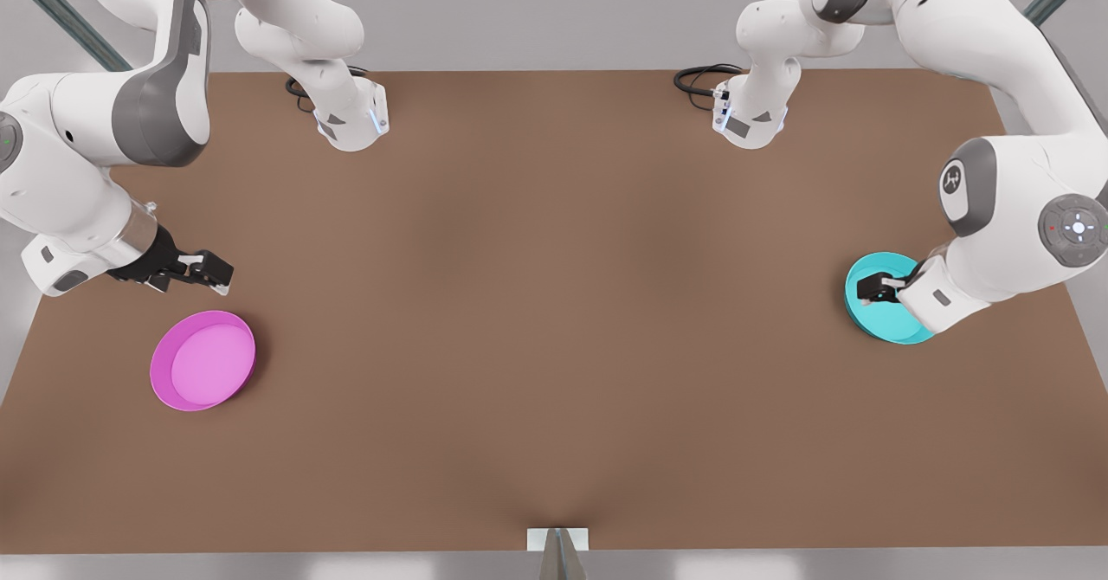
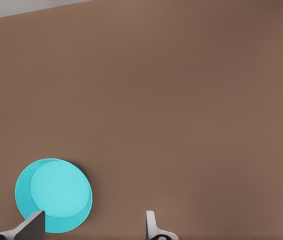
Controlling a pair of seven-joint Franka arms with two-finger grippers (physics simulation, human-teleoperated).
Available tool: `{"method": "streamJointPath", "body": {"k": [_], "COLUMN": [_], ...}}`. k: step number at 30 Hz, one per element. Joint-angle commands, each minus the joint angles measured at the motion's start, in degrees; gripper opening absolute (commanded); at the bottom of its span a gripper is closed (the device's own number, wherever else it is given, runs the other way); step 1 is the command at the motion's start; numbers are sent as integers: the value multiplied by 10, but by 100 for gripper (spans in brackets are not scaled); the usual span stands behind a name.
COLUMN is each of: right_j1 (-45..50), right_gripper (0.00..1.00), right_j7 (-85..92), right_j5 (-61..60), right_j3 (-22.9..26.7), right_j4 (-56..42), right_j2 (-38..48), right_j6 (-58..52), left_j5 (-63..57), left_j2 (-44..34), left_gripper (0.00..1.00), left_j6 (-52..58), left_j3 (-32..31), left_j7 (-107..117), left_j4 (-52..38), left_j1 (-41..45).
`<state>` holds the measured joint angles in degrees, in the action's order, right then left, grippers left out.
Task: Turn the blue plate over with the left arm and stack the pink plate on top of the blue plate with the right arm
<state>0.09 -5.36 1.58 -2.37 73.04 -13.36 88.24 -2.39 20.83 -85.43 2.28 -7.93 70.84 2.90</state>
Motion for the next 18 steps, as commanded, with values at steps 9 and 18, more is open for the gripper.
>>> {"method": "streamJointPath", "body": {"k": [9, 18], "right_j1": [0, 0], "right_gripper": [100, 100], "right_j7": [0, 0], "right_j5": [0, 0], "right_j3": [0, 0], "right_j4": [0, 0], "right_j2": [0, 0], "right_j6": [0, 0], "left_j5": [124, 255], "left_j2": [18, 148], "left_gripper": [100, 100], "left_j6": [-83, -124], "left_j3": [116, 198], "left_j7": [-146, -400], "left_j4": [163, 172], "left_j1": [-88, -198]}}
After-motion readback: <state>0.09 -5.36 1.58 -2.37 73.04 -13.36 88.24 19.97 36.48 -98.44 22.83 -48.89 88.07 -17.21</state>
